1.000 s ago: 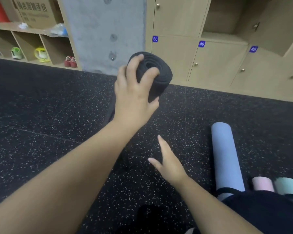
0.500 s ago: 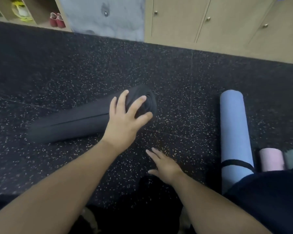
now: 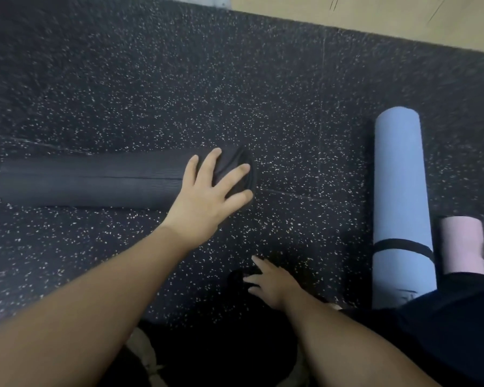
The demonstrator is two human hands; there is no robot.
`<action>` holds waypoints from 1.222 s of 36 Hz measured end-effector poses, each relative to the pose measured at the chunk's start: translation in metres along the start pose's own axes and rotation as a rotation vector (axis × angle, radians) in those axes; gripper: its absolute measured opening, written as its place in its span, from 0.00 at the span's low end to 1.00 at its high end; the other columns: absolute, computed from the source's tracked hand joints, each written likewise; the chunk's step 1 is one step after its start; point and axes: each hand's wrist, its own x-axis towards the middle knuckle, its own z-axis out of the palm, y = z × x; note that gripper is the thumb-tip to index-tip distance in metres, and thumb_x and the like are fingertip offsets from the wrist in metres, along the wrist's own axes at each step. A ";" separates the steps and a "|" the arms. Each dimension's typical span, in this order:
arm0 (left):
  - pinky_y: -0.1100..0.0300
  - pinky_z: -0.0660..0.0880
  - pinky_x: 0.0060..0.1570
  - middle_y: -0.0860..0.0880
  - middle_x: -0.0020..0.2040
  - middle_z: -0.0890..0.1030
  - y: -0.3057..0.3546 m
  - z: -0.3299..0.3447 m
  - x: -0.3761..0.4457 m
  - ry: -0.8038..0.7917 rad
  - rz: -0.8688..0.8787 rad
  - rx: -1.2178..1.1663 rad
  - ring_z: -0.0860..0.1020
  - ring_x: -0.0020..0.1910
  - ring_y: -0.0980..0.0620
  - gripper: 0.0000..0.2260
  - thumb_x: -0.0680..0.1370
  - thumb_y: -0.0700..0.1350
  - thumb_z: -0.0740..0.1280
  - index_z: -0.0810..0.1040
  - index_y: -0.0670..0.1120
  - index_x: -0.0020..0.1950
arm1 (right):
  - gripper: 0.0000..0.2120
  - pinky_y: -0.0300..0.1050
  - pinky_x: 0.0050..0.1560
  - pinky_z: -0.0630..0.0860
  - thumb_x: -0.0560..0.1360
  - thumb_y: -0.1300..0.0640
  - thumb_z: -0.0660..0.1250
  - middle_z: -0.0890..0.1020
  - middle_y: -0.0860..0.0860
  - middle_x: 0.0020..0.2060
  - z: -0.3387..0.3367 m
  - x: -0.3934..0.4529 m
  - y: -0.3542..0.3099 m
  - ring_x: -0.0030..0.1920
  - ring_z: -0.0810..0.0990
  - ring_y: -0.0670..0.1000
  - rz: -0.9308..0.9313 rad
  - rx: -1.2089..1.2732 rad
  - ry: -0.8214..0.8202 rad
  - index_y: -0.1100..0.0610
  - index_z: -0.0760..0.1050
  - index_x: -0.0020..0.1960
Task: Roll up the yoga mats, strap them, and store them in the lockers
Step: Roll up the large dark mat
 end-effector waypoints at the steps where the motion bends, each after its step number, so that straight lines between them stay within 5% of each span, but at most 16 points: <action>1: 0.27 0.63 0.61 0.45 0.72 0.62 0.000 0.001 -0.001 0.014 0.006 -0.006 0.60 0.69 0.27 0.35 0.60 0.33 0.75 0.67 0.52 0.62 | 0.20 0.57 0.76 0.49 0.84 0.47 0.54 0.43 0.50 0.79 0.002 0.002 -0.001 0.79 0.44 0.55 0.006 -0.002 -0.003 0.47 0.65 0.75; 10: 0.28 0.63 0.62 0.45 0.72 0.62 -0.003 -0.007 -0.006 0.048 0.013 -0.049 0.60 0.69 0.27 0.32 0.62 0.33 0.74 0.68 0.52 0.61 | 0.22 0.54 0.76 0.51 0.85 0.51 0.51 0.48 0.50 0.79 0.006 0.007 -0.009 0.79 0.45 0.53 0.005 -0.075 -0.016 0.56 0.60 0.77; 14: 0.28 0.63 0.62 0.45 0.72 0.62 -0.005 -0.017 -0.005 0.033 0.015 -0.074 0.62 0.69 0.28 0.32 0.62 0.34 0.75 0.68 0.51 0.60 | 0.25 0.52 0.77 0.52 0.84 0.51 0.52 0.51 0.50 0.79 0.005 0.005 -0.016 0.78 0.49 0.52 0.001 -0.095 0.098 0.60 0.57 0.77; 17: 0.28 0.63 0.62 0.45 0.71 0.62 -0.007 -0.029 -0.006 0.032 -0.007 -0.097 0.62 0.69 0.28 0.31 0.61 0.33 0.75 0.68 0.50 0.59 | 0.25 0.50 0.76 0.54 0.84 0.50 0.52 0.51 0.48 0.79 -0.008 -0.002 -0.026 0.77 0.51 0.52 -0.017 -0.063 0.275 0.60 0.57 0.77; 20: 0.29 0.63 0.62 0.45 0.71 0.63 -0.014 -0.044 -0.007 0.059 -0.058 -0.117 0.62 0.69 0.28 0.30 0.62 0.32 0.75 0.69 0.49 0.59 | 0.17 0.56 0.64 0.73 0.82 0.57 0.60 0.66 0.51 0.74 -0.028 -0.008 -0.040 0.68 0.70 0.57 -0.088 0.036 0.663 0.61 0.72 0.69; 22: 0.29 0.63 0.63 0.45 0.71 0.63 -0.021 -0.058 -0.007 0.092 -0.098 -0.126 0.62 0.69 0.28 0.29 0.64 0.33 0.75 0.68 0.49 0.59 | 0.12 0.55 0.56 0.77 0.80 0.61 0.63 0.74 0.51 0.69 -0.045 -0.011 -0.049 0.61 0.76 0.58 -0.118 0.118 0.887 0.60 0.78 0.61; 31: 0.32 0.67 0.61 0.45 0.69 0.64 -0.033 -0.138 -0.005 0.247 -0.226 -0.216 0.63 0.70 0.30 0.27 0.65 0.38 0.78 0.70 0.49 0.59 | 0.23 0.29 0.64 0.61 0.73 0.74 0.66 0.77 0.50 0.66 -0.144 -0.073 -0.107 0.60 0.73 0.50 -0.266 0.349 1.270 0.60 0.77 0.65; 37: 0.33 0.67 0.63 0.44 0.70 0.64 -0.034 -0.190 -0.001 0.323 -0.295 -0.270 0.64 0.70 0.32 0.29 0.63 0.41 0.80 0.69 0.49 0.58 | 0.16 0.22 0.65 0.53 0.77 0.67 0.64 0.77 0.47 0.63 -0.185 -0.134 -0.129 0.62 0.70 0.45 -0.294 0.367 1.411 0.60 0.78 0.64; 44: 0.42 0.68 0.64 0.43 0.70 0.64 -0.027 -0.250 0.006 0.490 -0.406 -0.341 0.65 0.68 0.39 0.32 0.61 0.44 0.81 0.70 0.48 0.59 | 0.13 0.43 0.63 0.73 0.76 0.64 0.68 0.76 0.48 0.58 -0.222 -0.206 -0.147 0.58 0.74 0.43 -0.335 0.506 1.520 0.61 0.78 0.60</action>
